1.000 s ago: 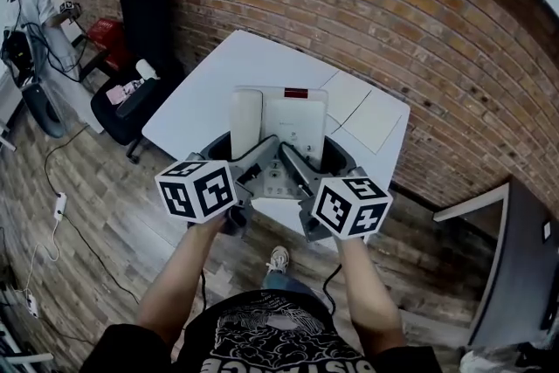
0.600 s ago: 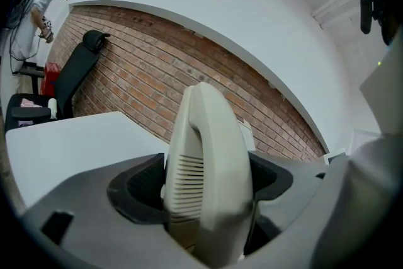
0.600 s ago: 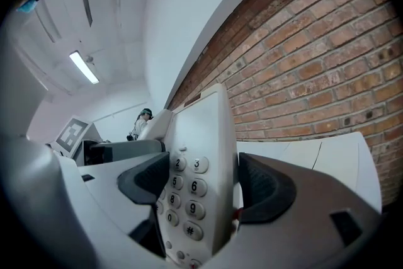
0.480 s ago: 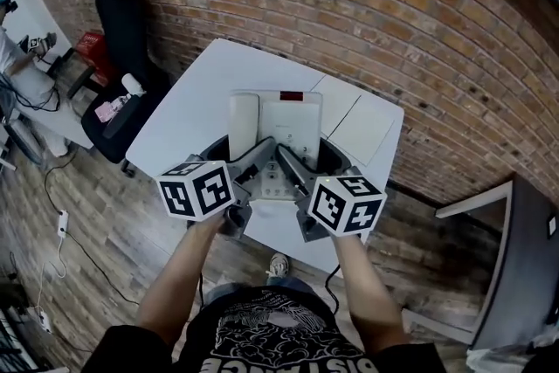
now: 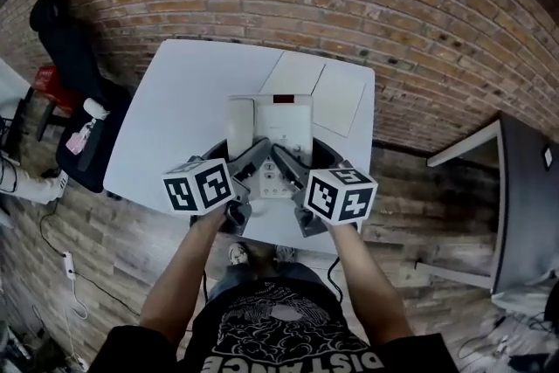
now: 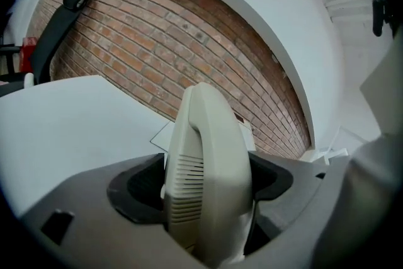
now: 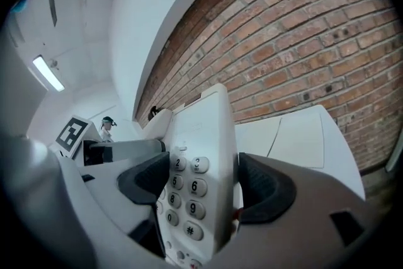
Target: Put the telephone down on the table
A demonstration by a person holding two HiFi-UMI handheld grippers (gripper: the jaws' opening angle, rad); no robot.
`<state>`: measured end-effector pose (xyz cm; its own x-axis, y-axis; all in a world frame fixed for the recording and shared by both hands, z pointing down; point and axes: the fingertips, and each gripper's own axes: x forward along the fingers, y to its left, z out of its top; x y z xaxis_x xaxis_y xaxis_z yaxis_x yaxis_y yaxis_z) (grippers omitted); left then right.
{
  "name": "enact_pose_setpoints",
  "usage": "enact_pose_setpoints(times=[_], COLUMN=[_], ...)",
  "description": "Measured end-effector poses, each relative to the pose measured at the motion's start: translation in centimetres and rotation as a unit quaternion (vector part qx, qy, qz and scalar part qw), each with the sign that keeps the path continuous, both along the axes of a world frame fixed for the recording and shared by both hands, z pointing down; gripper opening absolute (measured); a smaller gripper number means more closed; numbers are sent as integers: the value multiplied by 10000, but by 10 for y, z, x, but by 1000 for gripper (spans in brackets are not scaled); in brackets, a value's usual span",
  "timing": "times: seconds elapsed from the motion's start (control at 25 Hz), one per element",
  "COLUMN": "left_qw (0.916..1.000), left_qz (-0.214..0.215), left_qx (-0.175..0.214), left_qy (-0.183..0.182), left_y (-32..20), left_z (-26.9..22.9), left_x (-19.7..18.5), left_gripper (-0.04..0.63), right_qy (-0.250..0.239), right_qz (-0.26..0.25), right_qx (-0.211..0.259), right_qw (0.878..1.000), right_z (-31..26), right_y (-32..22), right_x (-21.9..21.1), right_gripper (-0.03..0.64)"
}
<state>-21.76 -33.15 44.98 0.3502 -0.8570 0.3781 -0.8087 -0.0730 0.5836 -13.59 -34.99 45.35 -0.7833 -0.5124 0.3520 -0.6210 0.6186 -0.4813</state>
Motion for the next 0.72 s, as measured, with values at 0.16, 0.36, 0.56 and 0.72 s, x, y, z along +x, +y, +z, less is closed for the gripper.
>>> enact_pose_setpoints(times=[0.16, 0.36, 0.56, 0.72], left_qw=[9987, 9941, 9875, 9831], left_qz=[402, 832, 1116, 1252], left_qx=[-262, -626, -1024, -1267], left_qy=[167, 308, 441, 430], left_y=[-10, -16, -17, -18], left_z=[24, 58, 95, 118], left_x=[17, 42, 63, 73], left_gripper=[388, 388, 388, 388], right_qy=[105, 231, 387, 412], right_qz=[402, 814, 1118, 1254], right_qx=[-226, -584, -949, -1225], right_qw=[9989, 9947, 9884, 9836], right_z=[23, 56, 91, 115], right_y=[-4, -2, 2, 4], right_x=[17, 42, 64, 74], right_gripper=[337, 337, 337, 337])
